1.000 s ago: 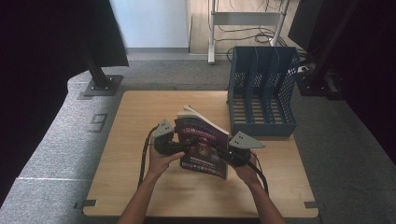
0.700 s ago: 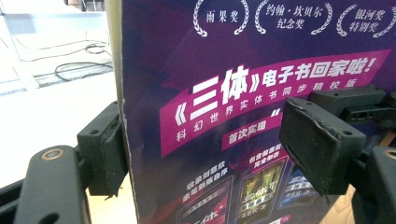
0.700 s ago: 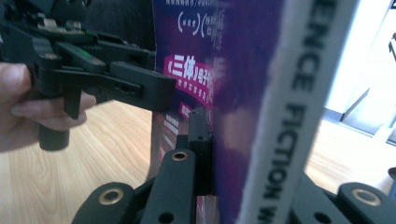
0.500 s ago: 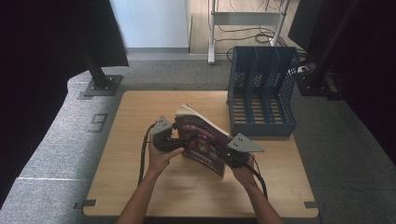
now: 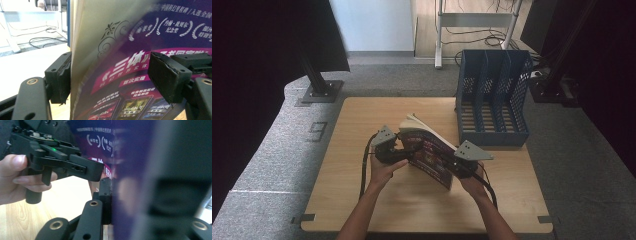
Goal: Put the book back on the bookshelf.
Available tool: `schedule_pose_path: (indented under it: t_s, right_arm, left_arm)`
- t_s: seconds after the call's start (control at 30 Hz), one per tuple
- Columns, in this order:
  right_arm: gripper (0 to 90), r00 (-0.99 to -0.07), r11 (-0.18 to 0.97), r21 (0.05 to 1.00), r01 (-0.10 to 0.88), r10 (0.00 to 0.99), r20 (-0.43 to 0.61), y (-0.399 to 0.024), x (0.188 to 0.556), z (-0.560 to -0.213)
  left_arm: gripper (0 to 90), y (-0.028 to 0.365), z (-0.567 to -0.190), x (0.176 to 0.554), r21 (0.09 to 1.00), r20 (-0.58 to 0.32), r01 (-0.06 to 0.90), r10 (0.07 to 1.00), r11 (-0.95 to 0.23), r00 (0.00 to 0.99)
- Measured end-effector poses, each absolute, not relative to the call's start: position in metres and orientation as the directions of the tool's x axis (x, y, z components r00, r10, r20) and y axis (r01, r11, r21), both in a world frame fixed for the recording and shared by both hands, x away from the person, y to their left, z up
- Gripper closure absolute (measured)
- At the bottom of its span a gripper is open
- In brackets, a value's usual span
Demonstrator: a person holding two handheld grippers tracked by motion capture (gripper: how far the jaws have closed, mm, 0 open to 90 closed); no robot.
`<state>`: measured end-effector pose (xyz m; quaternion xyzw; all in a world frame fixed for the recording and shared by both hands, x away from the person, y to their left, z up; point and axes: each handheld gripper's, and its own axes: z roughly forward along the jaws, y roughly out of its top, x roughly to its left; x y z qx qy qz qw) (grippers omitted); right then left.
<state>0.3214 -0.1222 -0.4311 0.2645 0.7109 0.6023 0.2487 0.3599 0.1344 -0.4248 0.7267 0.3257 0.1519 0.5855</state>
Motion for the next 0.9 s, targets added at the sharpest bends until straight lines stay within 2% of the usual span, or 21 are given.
schedule_pose_path:
  t_s: [0.37,0.7,0.9]
  right_arm:
    - [81.5,-0.724,0.121,0.989,0.086,0.69,-0.021,-0.122,0.32,-0.431]
    - [81.7,-0.709,0.091,0.992,0.087,0.705,-0.003,-0.127,0.322,-0.43]
    - [81.7,-0.703,0.082,0.993,0.08,0.711,-0.002,-0.13,0.321,-0.428]
  left_arm:
    - [23.4,0.139,-0.425,0.355,0.952,-0.149,0.291,0.681,-0.099,0.717]
    - [23.3,0.146,-0.446,0.35,0.937,-0.17,0.333,0.693,-0.108,0.701]
    - [23.7,0.149,-0.454,0.346,0.938,-0.159,0.328,0.698,-0.115,0.699]
